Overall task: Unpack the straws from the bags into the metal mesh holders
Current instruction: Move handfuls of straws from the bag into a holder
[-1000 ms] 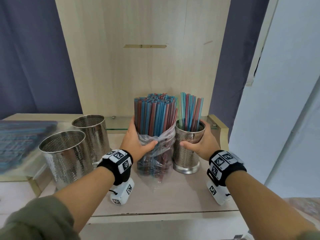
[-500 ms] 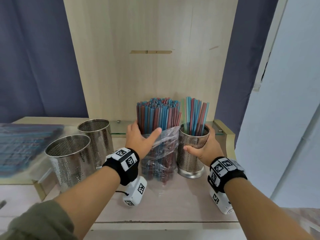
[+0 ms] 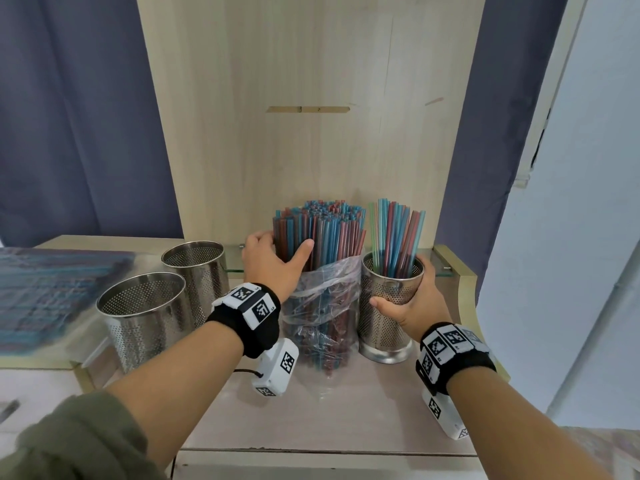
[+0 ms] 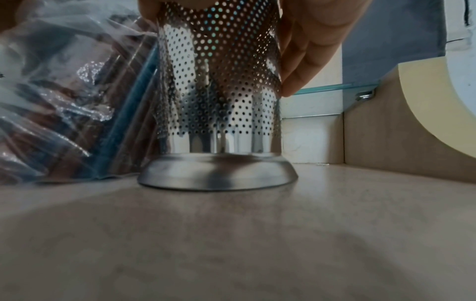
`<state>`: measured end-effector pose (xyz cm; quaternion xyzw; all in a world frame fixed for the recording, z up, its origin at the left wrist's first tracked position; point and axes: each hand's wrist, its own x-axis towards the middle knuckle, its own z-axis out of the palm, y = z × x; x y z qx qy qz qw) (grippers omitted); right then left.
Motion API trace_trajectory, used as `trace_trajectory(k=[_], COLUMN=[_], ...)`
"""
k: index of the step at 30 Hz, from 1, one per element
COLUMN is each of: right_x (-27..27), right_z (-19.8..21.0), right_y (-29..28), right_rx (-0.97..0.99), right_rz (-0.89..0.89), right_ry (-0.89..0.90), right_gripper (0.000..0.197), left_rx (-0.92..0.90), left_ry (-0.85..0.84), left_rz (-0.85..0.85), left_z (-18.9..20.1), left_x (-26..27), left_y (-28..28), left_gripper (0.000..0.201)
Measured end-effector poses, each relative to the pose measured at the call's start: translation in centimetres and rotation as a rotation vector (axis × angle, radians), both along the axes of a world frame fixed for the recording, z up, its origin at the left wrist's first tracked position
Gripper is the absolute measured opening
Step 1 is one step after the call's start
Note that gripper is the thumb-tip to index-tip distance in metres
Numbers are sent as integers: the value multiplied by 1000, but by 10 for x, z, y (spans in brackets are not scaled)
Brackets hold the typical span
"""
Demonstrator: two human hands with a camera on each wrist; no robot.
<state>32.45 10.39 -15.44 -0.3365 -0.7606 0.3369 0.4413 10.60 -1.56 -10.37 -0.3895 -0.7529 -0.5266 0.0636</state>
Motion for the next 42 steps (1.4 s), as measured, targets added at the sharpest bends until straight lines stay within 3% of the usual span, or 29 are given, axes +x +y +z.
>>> trace_trajectory(k=[5, 11, 21, 32, 42], right_x=[0, 0, 0, 2, 2], right_z=[0, 2, 2, 4, 2], right_y=[-1, -1, -1, -3, -3], right_rx=[-1, -35, -30, -49, -44], right_rz=[0, 20, 13, 32, 32], right_ry=[5, 3, -7, -1, 10], right_gripper=[108, 110, 112, 108, 107], left_rx=[-15, 57, 77, 188, 339], left_ry=[-21, -87, -164, -194, -175], left_rz=[-25, -123, -125, -195, -247], left_z=[9, 16, 36, 87, 161], left_x=[1, 3, 5, 6, -2], left_y=[2, 2, 7, 5, -3], left_gripper=[49, 21, 17, 27, 16])
